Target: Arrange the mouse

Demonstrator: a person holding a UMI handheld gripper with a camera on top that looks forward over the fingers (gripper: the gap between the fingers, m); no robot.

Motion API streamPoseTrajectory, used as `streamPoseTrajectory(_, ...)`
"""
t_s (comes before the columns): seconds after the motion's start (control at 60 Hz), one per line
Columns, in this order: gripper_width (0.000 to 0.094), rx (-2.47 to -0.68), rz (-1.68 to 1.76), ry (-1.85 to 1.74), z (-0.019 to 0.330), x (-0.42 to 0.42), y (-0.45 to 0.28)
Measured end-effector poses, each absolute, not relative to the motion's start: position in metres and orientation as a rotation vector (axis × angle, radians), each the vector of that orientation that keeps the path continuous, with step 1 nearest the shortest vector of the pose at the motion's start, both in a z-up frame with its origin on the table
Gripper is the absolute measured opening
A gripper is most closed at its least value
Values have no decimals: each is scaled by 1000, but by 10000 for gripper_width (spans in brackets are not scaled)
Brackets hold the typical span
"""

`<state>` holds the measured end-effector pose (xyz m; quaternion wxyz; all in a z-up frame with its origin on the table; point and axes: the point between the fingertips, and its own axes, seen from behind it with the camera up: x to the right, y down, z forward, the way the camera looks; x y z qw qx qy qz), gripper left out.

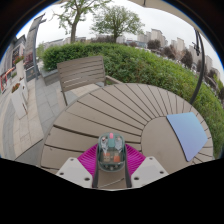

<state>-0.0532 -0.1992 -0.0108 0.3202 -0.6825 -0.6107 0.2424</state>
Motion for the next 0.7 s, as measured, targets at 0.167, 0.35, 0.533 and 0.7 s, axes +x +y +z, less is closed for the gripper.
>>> streamPoseTrajectory(0.167, 373, -1794, 710, -1597, 34, -49, -186)
streamPoseTrajectory(0.35, 373, -1785, 790, -1495, 126, -59, -118)
streamPoseTrajectory(0.533, 372, -1738, 713, -1392, 161, -78, 21)
streamPoseTrajectory(0.7, 374, -1806, 629, -1347, 101, -80, 128)
